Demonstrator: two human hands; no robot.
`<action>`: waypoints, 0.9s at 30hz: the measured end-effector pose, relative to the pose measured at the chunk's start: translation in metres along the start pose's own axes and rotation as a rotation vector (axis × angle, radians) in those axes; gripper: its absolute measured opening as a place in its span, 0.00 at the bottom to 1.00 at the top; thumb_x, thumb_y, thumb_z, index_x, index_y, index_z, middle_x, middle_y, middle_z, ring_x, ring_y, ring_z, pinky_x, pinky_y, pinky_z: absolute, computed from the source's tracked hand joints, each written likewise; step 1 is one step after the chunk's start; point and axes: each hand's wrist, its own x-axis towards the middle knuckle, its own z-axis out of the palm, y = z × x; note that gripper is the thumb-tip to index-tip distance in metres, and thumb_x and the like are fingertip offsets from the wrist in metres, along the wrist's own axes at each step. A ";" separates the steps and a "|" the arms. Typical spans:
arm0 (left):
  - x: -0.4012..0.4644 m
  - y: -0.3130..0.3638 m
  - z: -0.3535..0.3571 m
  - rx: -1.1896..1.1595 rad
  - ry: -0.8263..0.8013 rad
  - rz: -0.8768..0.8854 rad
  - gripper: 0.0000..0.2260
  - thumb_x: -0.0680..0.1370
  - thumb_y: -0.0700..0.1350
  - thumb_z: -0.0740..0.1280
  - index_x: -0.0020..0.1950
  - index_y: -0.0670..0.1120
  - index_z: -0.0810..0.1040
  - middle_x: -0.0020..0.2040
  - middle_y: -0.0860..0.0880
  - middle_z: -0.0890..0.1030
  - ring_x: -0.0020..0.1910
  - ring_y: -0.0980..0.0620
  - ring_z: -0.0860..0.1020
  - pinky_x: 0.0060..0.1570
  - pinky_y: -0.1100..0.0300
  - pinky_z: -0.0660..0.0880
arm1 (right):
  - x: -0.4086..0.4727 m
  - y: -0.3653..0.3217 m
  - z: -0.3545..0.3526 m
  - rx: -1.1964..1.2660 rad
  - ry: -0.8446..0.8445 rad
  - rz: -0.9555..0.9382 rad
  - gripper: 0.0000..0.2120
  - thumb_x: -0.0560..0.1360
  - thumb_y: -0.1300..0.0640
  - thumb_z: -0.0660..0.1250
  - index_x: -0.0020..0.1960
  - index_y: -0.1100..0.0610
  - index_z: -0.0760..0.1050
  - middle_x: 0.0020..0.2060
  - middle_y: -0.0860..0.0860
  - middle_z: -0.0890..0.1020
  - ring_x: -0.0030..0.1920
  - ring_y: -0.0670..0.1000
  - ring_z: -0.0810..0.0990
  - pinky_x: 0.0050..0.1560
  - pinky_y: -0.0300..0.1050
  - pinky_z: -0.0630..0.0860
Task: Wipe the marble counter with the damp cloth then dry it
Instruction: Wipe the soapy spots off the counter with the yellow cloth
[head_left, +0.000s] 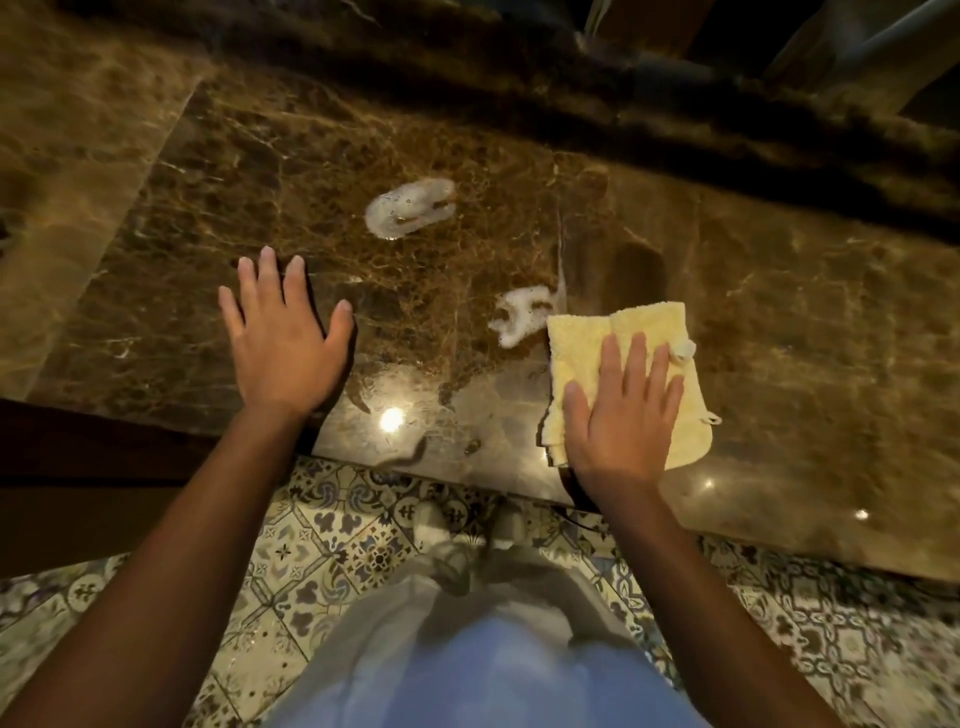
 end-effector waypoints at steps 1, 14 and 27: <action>0.000 0.001 -0.001 -0.002 0.001 0.001 0.32 0.83 0.59 0.57 0.81 0.42 0.61 0.84 0.38 0.58 0.84 0.39 0.51 0.80 0.39 0.45 | 0.002 -0.006 0.000 -0.009 -0.006 0.016 0.35 0.81 0.40 0.47 0.83 0.57 0.54 0.83 0.61 0.55 0.83 0.65 0.47 0.80 0.66 0.45; 0.001 0.006 -0.001 -0.035 0.034 -0.038 0.30 0.82 0.59 0.60 0.80 0.43 0.65 0.83 0.40 0.61 0.83 0.41 0.55 0.80 0.40 0.49 | 0.122 -0.026 -0.010 0.197 0.068 -0.208 0.23 0.84 0.50 0.57 0.77 0.54 0.70 0.79 0.56 0.67 0.82 0.59 0.58 0.81 0.58 0.50; -0.004 0.011 -0.005 -0.001 -0.006 -0.070 0.30 0.84 0.59 0.57 0.81 0.44 0.62 0.83 0.41 0.60 0.84 0.41 0.53 0.81 0.40 0.48 | -0.028 0.055 -0.005 0.120 -0.005 -0.371 0.27 0.84 0.41 0.52 0.80 0.48 0.64 0.82 0.52 0.61 0.83 0.57 0.50 0.81 0.62 0.47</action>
